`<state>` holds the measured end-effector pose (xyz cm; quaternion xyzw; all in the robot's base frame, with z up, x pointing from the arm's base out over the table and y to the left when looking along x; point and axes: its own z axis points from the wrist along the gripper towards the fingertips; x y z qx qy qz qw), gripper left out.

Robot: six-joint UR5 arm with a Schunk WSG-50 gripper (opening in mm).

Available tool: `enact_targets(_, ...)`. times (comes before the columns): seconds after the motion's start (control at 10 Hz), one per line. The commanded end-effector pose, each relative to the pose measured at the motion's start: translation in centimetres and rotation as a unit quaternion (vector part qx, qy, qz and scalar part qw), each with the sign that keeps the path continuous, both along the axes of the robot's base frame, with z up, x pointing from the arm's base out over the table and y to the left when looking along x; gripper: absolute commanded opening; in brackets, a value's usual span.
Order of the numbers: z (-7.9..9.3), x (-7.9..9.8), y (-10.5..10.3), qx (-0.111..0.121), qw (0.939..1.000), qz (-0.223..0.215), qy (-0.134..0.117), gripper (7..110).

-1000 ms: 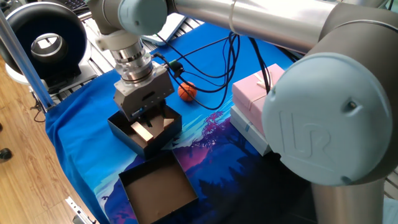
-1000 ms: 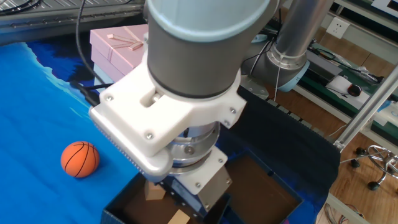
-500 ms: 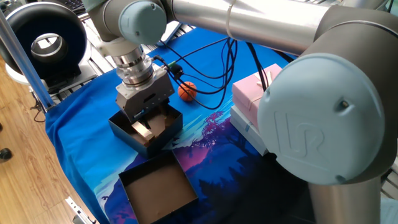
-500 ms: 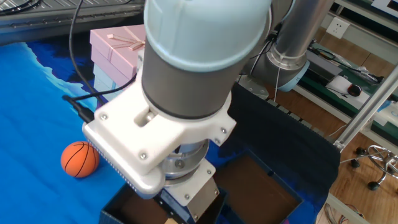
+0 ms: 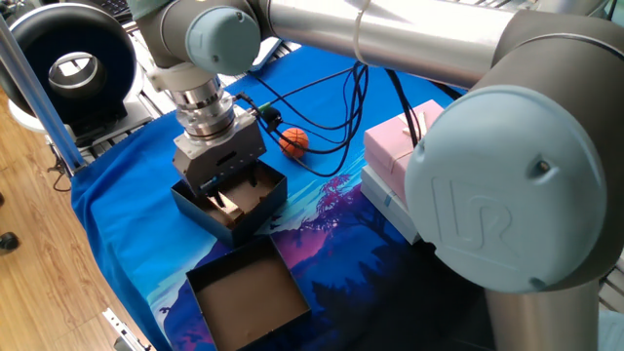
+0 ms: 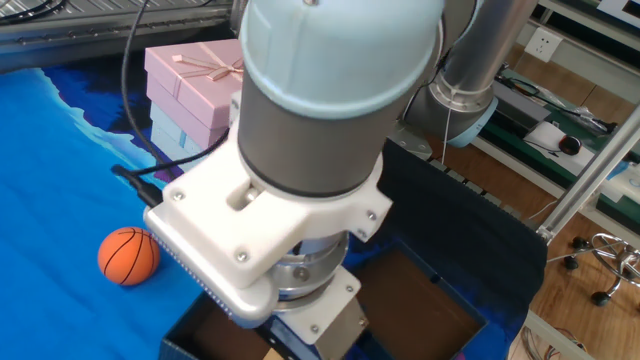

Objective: Take everything out of the gift box

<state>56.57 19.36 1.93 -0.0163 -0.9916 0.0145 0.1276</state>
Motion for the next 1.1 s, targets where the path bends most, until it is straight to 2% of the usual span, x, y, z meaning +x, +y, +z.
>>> enact_targets(0.0, 1.2, -0.4, 0.9, 0.015, 0.9998, -0.007, 0.007, 66)
enact_targets(0.1, 1.2, -0.3, -0.6, -0.004, 1.0000, 0.005, 0.007, 66)
enact_targets(0.2, 1.1, -0.2, -1.8, -0.021, 0.9996, 0.017, 0.007, 44)
enact_targets(0.3, 1.3, -0.5, -2.3, -0.033, 0.9992, 0.019, 0.012, 44)
enact_targets(0.5, 1.9, -0.9, -2.5, -0.038, 0.9990, 0.017, 0.016, 44)
enact_targets(0.6, 1.7, -0.9, -3.0, -0.045, 0.9987, 0.017, 0.018, 44)
enact_targets(0.8, 0.3, -0.6, -3.7, -0.045, 0.9987, 0.019, 0.012, 44)
enact_targets(1.0, 0.1, -0.6, -3.6, -0.043, 0.9988, 0.018, 0.014, 44)
